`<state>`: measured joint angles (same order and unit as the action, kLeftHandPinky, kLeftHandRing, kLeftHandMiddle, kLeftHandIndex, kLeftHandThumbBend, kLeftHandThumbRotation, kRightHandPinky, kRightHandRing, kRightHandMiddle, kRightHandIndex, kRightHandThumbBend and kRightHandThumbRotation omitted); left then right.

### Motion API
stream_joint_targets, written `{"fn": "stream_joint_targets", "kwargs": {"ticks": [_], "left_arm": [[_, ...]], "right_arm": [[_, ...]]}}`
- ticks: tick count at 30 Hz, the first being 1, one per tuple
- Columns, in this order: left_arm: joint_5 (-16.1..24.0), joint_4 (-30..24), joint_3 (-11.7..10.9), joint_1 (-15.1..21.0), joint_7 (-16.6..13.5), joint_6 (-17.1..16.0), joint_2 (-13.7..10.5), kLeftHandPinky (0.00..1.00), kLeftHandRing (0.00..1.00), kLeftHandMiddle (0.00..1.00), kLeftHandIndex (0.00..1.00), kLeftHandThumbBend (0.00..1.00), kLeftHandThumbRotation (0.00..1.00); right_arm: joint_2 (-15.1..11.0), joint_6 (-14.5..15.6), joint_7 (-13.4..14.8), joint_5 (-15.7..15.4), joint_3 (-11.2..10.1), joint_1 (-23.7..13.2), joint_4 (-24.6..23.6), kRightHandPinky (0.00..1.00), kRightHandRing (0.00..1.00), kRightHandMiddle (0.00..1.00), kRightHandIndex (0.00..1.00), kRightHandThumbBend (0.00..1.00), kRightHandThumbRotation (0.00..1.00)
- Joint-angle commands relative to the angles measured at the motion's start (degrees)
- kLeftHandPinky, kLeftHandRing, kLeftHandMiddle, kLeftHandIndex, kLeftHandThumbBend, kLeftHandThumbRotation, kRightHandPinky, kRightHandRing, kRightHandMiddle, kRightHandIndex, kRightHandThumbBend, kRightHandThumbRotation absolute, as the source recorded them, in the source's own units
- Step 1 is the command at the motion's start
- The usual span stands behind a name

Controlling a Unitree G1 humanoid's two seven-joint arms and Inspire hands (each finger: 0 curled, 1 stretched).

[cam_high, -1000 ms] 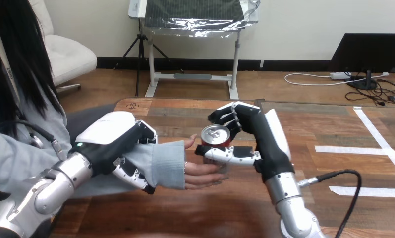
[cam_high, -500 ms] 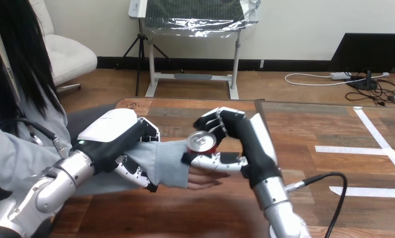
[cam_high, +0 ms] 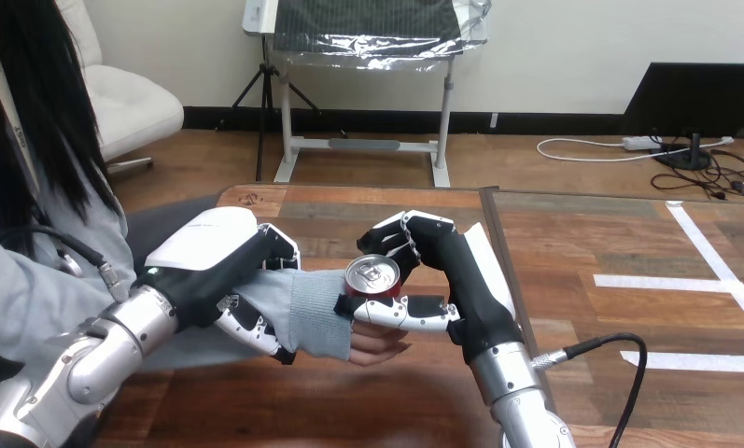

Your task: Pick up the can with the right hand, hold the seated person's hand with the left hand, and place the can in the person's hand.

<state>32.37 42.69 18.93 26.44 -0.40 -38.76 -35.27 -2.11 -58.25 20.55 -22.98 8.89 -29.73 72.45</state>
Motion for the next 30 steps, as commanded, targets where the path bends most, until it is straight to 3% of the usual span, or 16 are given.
{"fn": "stream_joint_targets", "kwargs": {"ticks": [1, 19, 30], "left_arm": [[-2.78, -5.0, -3.75, 4.74, -1.88, -1.01, 0.93, 0.2, 0.25, 0.32, 0.34, 0.9, 0.0], [-2.12, -4.69, -3.9, 4.37, -3.03, -1.49, 1.2, 0.2, 0.25, 0.32, 0.35, 0.91, 0.0], [-3.01, -3.83, -4.09, 4.04, -1.86, -1.09, 1.34, 0.22, 0.28, 0.35, 0.37, 0.9, 0.0]], "right_arm": [[1.08, -2.14, 0.22, 0.74, 0.01, -2.27, -1.62, 0.36, 0.41, 0.49, 0.51, 0.78, 0.0], [1.88, -3.69, -0.42, 1.92, -0.42, -2.13, -1.98, 0.36, 0.41, 0.49, 0.51, 0.79, 0.0], [1.41, -2.74, -1.14, 2.91, -1.0, -2.35, -2.11, 0.36, 0.41, 0.49, 0.51, 0.79, 0.0]]}}
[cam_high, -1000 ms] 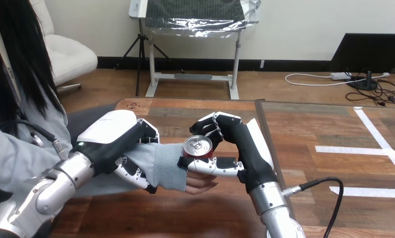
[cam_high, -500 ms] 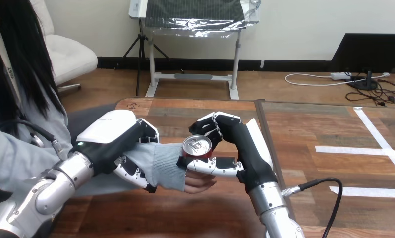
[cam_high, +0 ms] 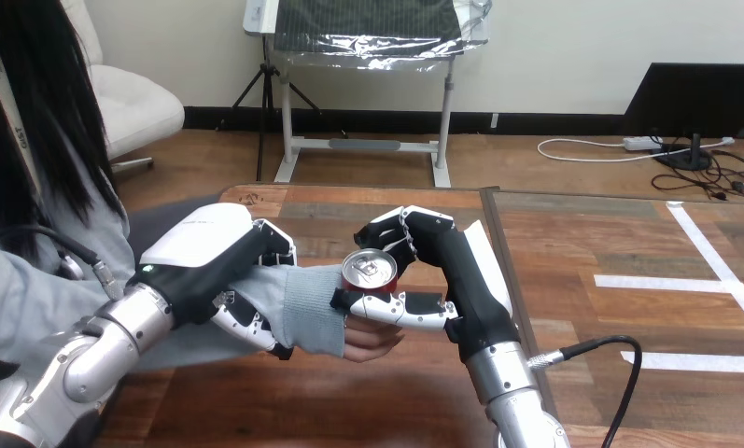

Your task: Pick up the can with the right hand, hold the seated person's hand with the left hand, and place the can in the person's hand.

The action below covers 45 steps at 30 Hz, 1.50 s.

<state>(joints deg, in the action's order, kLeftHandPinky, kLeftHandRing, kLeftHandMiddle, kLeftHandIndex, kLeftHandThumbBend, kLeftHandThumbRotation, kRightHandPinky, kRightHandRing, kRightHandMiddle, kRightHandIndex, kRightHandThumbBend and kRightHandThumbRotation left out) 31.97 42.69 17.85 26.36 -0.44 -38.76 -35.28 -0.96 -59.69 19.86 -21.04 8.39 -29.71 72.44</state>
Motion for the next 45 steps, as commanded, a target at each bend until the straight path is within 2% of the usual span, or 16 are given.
{"fn": "stream_joint_targets", "kwargs": {"ticks": [1, 7, 14, 17, 22, 26, 30, 38, 45], "left_arm": [[-2.66, -3.77, -3.03, 4.11, -1.74, -1.06, 1.35, 0.23, 0.28, 0.36, 0.38, 0.9, 0.0], [-2.49, -2.82, -2.94, 3.93, -2.15, -1.53, 1.27, 0.29, 0.34, 0.41, 0.42, 0.9, 0.0], [-1.72, -1.61, -2.74, 3.32, -3.26, -1.83, 1.13, 0.4, 0.46, 0.51, 0.52, 0.93, 0.04], [-1.46, -1.36, -2.56, 3.07, -3.27, -1.71, 0.96, 0.48, 0.53, 0.57, 0.59, 0.95, 0.11], [-1.41, -1.7, -2.39, 2.39, -3.0, -1.44, 0.69, 0.6, 0.65, 0.68, 0.7, 0.99, 0.22], [-1.33, -2.7, -2.56, 1.23, -3.56, -1.61, 0.56, 0.72, 0.76, 0.77, 0.79, 1.0, 0.31], [-1.21, -3.6, -2.76, 0.06, -4.31, -1.79, 0.65, 0.79, 0.82, 0.82, 0.84, 1.0, 0.36], [-0.82, -4.48, -2.84, -2.16, -6.42, -2.75, 1.1, 0.87, 0.91, 0.9, 0.92, 1.0, 0.42], [-2.51, -5.95, -3.23, -4.33, -6.07, -2.99, 1.68, 0.9, 0.96, 0.96, 0.98, 1.0, 0.46]], "right_arm": [[0.21, -1.18, -0.49, 1.02, -0.51, -2.39, -2.1, 0.36, 0.41, 0.49, 0.51, 0.79, 0.0], [-0.55, -0.46, 0.31, 0.42, -0.2, -2.51, -2.3, 0.37, 0.43, 0.5, 0.53, 0.79, 0.0], [-0.87, -0.9, -2.76, 2.56, -1.1, -2.22, -1.87, 0.44, 0.52, 0.59, 0.62, 0.82, 0.0], [-1.23, -0.6, -3.97, 3.1, -1.26, -2.09, -1.84, 0.5, 0.59, 0.65, 0.67, 0.85, 0.01], [-2.02, 0.42, -5.4, 3.65, -1.13, -1.87, -1.95, 0.6, 0.68, 0.73, 0.75, 0.88, 0.08], [-2.87, 1.33, -5.55, 3.33, -0.91, -1.79, -2.18, 0.69, 0.74, 0.78, 0.8, 0.91, 0.15], [-3.81, 2.22, -5.95, 2.88, -0.61, -1.75, -2.46, 0.73, 0.78, 0.81, 0.84, 0.94, 0.2], [-4.8, 2.96, -8.11, 3.84, -1.12, -1.48, -2.77, 0.78, 0.82, 0.84, 0.87, 0.97, 0.28], [-5.64, 2.63, -8.21, 3.58, -1.09, -1.33, -3.15, 0.79, 0.83, 0.86, 0.9, 0.98, 0.3]]}}
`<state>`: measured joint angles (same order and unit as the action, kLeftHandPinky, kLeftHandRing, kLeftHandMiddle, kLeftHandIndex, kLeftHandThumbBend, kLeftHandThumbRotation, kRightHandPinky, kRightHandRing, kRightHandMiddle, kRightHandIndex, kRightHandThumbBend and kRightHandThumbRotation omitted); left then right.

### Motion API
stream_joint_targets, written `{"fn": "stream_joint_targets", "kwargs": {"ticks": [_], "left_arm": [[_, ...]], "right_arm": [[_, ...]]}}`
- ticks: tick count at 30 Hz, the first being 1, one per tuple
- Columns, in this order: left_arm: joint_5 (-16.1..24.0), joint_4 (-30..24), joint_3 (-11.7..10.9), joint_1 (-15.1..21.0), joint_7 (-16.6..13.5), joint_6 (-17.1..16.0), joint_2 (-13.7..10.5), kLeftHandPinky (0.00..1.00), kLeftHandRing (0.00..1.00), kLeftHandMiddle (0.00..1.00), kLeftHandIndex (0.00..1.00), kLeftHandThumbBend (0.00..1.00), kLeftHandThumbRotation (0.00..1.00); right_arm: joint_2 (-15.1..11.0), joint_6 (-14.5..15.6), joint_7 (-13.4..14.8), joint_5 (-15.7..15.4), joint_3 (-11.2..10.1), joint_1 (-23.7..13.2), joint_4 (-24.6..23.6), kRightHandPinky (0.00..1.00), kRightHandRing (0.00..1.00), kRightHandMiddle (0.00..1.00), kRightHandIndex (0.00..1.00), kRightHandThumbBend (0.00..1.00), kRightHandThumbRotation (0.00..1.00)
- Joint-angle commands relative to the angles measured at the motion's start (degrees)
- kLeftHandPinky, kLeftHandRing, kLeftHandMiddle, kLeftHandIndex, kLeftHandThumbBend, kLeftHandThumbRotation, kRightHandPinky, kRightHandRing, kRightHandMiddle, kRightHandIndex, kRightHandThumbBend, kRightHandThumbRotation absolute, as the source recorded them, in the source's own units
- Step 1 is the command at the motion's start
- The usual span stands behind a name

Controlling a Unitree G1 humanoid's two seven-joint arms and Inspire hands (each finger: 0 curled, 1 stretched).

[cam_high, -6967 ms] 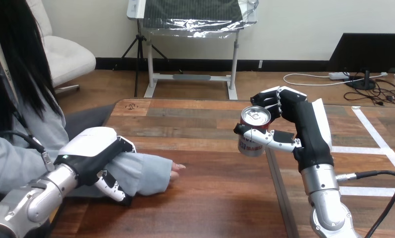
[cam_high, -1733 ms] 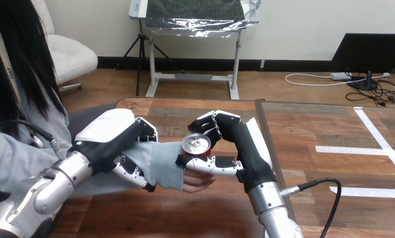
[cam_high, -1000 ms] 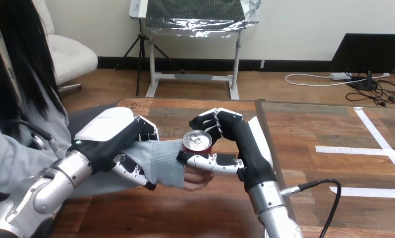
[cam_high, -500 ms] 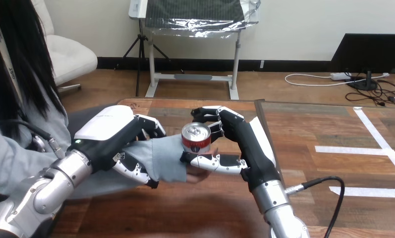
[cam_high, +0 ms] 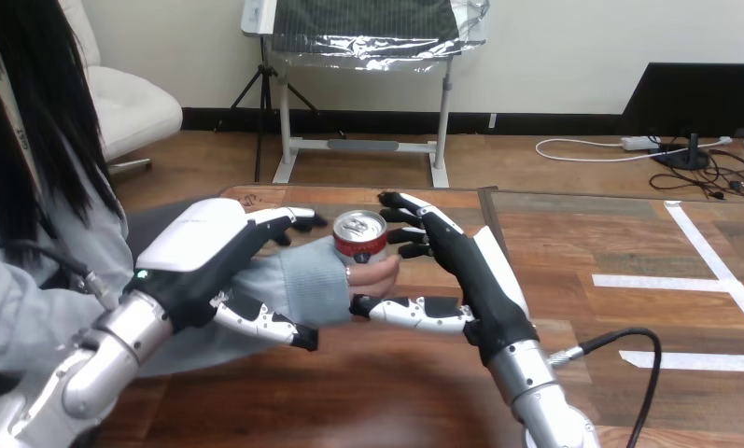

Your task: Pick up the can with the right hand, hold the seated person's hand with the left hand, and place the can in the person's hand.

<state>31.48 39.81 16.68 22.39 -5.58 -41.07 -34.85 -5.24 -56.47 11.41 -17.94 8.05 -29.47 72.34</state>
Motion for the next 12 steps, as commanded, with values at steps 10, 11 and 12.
{"fn": "stream_joint_targets", "kwargs": {"ticks": [10, 11, 12], "left_arm": [[-4.57, -5.37, -3.03, -3.42, -1.24, -1.95, 2.13, 0.95, 1.0, 1.0, 1.0, 1.0, 0.47], [-4.91, -5.37, -3.25, -3.75, -1.46, -2.41, 2.39, 0.95, 1.0, 1.0, 1.0, 1.0, 0.47], [-5.1, -5.37, -3.42, -3.94, -1.57, -2.7, 2.57, 0.95, 1.0, 1.0, 1.0, 1.0, 0.47]], "right_arm": [[-2.56, -0.46, 0.94, -0.27, -0.4, -1.73, -3.33, 0.8, 0.84, 0.87, 0.92, 1.0, 0.35], [-2.66, -0.46, 0.8, -0.2, -0.44, -1.76, -3.34, 0.8, 0.84, 0.87, 0.92, 1.0, 0.35], [-2.71, -0.48, 0.66, -0.1, -0.49, -1.78, -3.34, 0.81, 0.84, 0.87, 0.92, 1.0, 0.36]]}}
